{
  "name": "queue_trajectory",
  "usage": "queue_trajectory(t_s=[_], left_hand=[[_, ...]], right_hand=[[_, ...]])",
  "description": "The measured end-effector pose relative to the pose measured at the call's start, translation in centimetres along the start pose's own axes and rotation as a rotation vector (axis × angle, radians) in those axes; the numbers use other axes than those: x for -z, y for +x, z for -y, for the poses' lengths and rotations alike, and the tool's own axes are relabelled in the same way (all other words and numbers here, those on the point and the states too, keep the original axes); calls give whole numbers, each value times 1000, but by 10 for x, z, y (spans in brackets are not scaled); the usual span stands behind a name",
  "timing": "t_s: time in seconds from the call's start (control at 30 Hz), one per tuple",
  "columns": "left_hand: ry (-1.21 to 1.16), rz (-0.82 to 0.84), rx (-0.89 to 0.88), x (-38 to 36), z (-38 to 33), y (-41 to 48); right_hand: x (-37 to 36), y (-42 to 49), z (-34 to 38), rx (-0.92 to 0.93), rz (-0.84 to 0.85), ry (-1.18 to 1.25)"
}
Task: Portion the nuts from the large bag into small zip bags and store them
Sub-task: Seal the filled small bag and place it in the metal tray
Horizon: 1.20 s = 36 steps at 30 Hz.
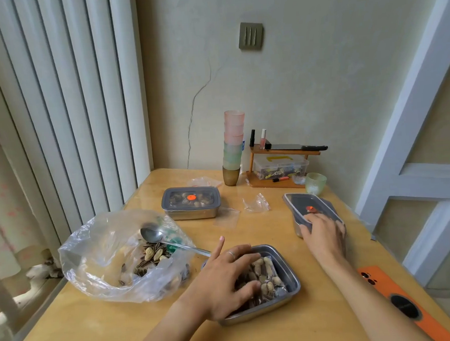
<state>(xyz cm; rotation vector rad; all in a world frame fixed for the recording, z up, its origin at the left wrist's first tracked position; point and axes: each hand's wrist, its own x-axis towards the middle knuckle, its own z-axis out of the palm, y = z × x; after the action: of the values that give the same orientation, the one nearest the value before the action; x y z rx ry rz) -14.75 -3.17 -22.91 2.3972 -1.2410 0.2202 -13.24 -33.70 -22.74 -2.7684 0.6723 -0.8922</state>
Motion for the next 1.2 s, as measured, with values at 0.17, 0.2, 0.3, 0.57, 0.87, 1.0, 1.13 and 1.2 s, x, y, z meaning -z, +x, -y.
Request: queue_trajectory(t_s=[0.17, 0.2, 0.3, 0.57, 0.87, 1.0, 1.13, 1.2], left_hand=[[-179, -250, 83, -1, 3, -10], [-215, -285, 126, 0, 5, -12], [-266, -390, 256, 6, 15, -14], [-465, -568, 429, 30, 16, -16], [-70, -264, 627, 29, 10, -25], [-250, -276, 679, 29, 8, -22], [-373, -236, 645, 23, 3, -16], [-426, -216, 629, 17, 4, -11]], right_hand=[[17, 4, 0, 57, -317, 129], [25, 4, 5, 76, -390, 164], [53, 2, 25, 98, -469, 456], [82, -8, 72, -290, 453, 978], [64, -40, 82, -184, 833, 675], [68, -42, 79, -196, 850, 665], [72, -43, 71, -233, 835, 682], [73, -44, 67, -257, 807, 693]])
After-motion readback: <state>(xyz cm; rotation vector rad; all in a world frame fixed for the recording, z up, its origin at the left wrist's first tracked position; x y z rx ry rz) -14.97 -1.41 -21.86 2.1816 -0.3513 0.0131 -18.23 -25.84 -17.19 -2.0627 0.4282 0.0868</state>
